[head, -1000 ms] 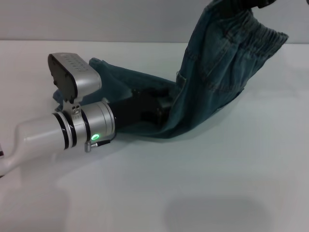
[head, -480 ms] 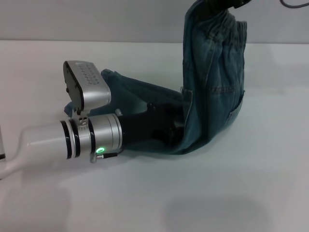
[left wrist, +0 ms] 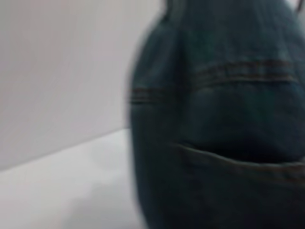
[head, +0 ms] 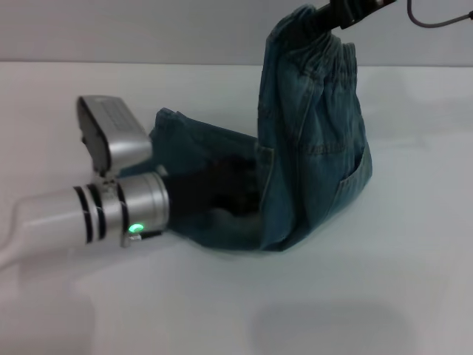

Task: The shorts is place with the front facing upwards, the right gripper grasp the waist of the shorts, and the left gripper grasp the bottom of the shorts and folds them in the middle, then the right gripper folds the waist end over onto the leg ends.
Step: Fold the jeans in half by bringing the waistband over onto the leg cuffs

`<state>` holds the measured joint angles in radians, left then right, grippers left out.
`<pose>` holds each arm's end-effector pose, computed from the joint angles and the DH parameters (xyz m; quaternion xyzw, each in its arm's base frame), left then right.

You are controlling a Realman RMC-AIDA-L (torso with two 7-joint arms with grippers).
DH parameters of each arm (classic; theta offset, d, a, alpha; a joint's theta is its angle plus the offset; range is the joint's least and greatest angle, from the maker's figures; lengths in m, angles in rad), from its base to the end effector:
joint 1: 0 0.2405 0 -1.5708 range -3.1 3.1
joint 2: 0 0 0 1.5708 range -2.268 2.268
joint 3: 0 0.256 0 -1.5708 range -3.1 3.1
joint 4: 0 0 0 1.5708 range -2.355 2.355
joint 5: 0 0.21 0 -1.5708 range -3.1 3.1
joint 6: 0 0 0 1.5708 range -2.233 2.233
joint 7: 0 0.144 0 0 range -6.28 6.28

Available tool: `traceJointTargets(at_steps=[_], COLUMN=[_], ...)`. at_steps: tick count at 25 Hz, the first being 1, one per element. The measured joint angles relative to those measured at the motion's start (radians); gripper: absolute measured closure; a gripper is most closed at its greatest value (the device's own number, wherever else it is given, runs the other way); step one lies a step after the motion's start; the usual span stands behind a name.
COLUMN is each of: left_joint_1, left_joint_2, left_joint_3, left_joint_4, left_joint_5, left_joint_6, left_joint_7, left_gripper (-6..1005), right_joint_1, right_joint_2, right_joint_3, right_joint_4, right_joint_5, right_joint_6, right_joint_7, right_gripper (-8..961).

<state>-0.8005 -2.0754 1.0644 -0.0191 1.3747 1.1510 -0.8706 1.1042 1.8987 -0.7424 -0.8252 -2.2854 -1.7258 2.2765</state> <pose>-0.2277 0.3503 -0.1034 -0.9317 -0.1946 -0.2530 0.1731 0.0741 0.4353 0.0783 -0.9514 0.2934 0.0825 0.0432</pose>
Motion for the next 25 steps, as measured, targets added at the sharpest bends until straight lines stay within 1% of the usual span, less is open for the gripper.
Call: traceJointTargets(at_steps=[2, 5, 9, 10, 11, 13, 15, 16, 21, 25], left_joint_1=[0.043, 0.084, 0.116, 0.124, 0.13, 0.132, 0.136, 0.14, 0.178, 0.188], left_joint_2=[0.002, 0.004, 0.006, 0.006, 0.005, 0.004, 0.005, 0.006, 0.008, 0.009], left_joint_3=[0.005, 0.009, 0.0, -0.005, -0.01, -0.016, -0.027, -0.036, -0.086, -0.144], left_joint_4=[0.081, 0.164, 0.229, 0.246, 0.261, 0.271, 0.276, 0.28, 0.331, 0.343], left_joint_5=[0.0, -0.002, -0.01, -0.013, -0.022, -0.042, -0.095, -0.128, -0.245, -0.325], left_joint_6=[-0.028, -0.069, -0.134, -0.158, -0.186, -0.213, -0.238, -0.245, -0.269, -0.293], left_joint_7=[-0.021, -0.042, -0.052, -0.052, -0.049, -0.045, -0.045, -0.045, -0.024, 0.029], left_gripper=[351, 351, 351, 351, 351, 351, 351, 351, 351, 351], right_joint_1=[-0.003, -0.006, -0.007, -0.006, -0.006, -0.003, 0.004, 0.004, 0.025, 0.043], right_joint_2=[0.004, 0.01, 0.013, 0.02, 0.02, 0.027, 0.036, 0.036, 0.064, 0.086], right_joint_3=[0.001, 0.001, 0.0, 0.0, 0.0, -0.004, -0.013, -0.013, -0.02, -0.047], right_joint_4=[0.004, 0.011, 0.03, 0.043, 0.043, 0.052, 0.069, 0.069, 0.107, 0.127], right_joint_5=[0.0, 0.001, 0.009, 0.01, 0.01, 0.01, 0.01, 0.01, 0.013, 0.018], right_joint_6=[0.0, 0.004, 0.019, 0.032, 0.032, 0.052, 0.087, 0.087, 0.15, 0.185], right_joint_7=[-0.006, -0.01, -0.021, -0.032, -0.032, -0.042, -0.06, -0.06, -0.103, -0.13], right_gripper=[945, 945, 945, 945, 945, 944, 944, 944, 945, 938])
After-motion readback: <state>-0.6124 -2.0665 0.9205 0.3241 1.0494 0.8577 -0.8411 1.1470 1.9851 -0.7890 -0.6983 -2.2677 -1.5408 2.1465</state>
